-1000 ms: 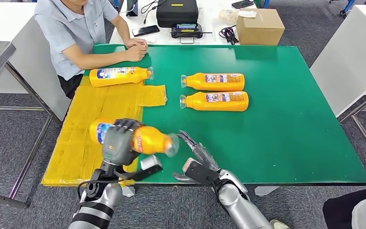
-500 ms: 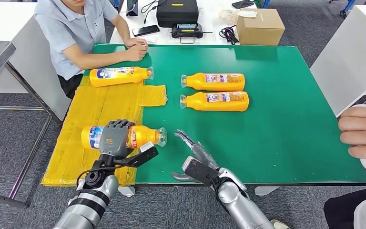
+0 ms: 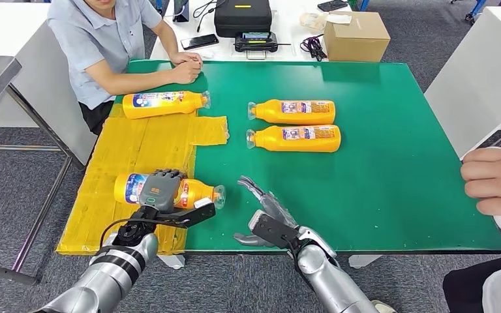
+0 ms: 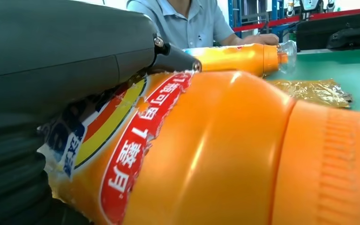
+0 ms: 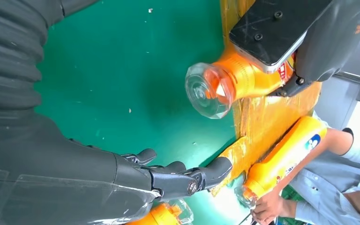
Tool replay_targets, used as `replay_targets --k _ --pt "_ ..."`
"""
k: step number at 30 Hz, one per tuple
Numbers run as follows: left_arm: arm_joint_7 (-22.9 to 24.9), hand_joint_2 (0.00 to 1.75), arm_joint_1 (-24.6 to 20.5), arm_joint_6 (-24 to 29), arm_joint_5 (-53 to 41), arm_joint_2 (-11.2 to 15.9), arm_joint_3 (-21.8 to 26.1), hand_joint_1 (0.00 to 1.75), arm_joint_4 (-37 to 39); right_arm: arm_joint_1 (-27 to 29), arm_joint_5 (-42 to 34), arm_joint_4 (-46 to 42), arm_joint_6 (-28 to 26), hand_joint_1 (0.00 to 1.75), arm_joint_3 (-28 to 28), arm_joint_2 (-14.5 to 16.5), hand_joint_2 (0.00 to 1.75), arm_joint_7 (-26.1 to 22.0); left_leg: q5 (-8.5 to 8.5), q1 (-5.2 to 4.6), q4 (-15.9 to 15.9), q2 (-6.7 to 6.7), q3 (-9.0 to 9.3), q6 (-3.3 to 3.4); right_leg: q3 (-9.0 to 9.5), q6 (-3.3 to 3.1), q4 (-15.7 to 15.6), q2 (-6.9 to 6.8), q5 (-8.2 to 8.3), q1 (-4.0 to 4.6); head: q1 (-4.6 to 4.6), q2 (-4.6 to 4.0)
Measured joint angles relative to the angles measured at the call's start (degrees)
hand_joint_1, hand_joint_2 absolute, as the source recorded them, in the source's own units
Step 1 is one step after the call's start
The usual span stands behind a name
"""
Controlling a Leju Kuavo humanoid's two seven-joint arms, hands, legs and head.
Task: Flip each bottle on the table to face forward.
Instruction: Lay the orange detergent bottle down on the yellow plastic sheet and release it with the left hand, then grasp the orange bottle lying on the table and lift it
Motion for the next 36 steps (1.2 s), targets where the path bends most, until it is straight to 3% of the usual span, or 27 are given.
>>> replay_targets --k 8,20,36 --pt "0.9 1.75 -1.9 -4.9 0.0 0.1 -1.2 0.00 2.0 0.0 0.0 0.2 -0.2 0.00 0.0 0.0 1.75 0.0 0.02 0.00 0.0 -0.02 0.14 0.00 0.13 0.00 0.0 -0.01 0.00 0.00 -0.01 0.00" --pt "-1.3 1.75 -4.1 -13.2 3.5 0.1 -1.4 0.00 3.3 -0.1 0.5 0.2 -0.4 0.00 0.0 0.0 1.75 0.0 0.03 0.00 0.0 -0.02 0.36 0.01 0.37 0.00 0.0 -0.01 0.00 0.00 -0.01 0.00" --pt "-3.5 1.75 -2.4 -11.1 4.3 -0.3 -5.3 0.00 1.3 0.3 2.0 0.2 -1.1 0.00 -0.4 -0.1 1.75 0.0 0.03 -0.01 0.0 -0.02 0.37 0.01 0.36 0.00 0.0 -0.01 0.00 0.00 0.01 0.00"
